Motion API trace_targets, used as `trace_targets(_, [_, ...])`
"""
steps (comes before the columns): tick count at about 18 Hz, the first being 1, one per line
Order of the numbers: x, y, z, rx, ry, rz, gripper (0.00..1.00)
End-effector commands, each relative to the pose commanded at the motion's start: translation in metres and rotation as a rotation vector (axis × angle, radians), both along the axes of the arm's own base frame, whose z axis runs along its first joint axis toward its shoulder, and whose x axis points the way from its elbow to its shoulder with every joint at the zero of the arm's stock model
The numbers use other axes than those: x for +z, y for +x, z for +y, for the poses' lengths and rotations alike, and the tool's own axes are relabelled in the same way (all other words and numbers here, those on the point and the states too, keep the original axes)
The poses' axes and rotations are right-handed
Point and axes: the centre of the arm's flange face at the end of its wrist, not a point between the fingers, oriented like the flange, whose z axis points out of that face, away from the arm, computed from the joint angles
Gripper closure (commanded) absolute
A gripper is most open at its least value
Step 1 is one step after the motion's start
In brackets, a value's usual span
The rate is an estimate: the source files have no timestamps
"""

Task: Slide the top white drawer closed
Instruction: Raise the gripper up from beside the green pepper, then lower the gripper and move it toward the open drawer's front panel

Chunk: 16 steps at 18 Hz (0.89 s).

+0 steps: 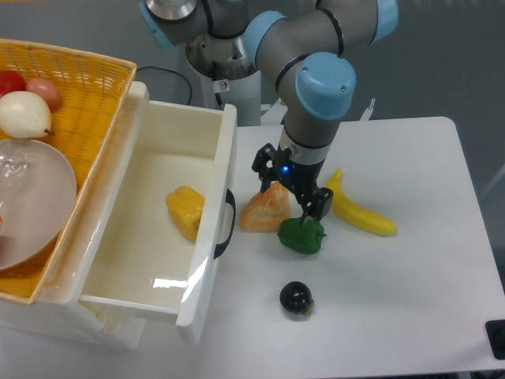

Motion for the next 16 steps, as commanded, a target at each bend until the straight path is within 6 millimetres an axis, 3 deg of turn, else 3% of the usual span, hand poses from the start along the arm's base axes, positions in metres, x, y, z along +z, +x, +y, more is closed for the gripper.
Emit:
trace_targets(7, [0.004,-0.017,0.0,0.379,-0.01,-0.01,0.0])
trace_targets(10, [-0.006,-0.025,0.007,0.54,0.012,-0.009,0.0])
trace_targets(16, [-0.04,-0.034,0.021,0.569,-0.012,-0.039,0.0])
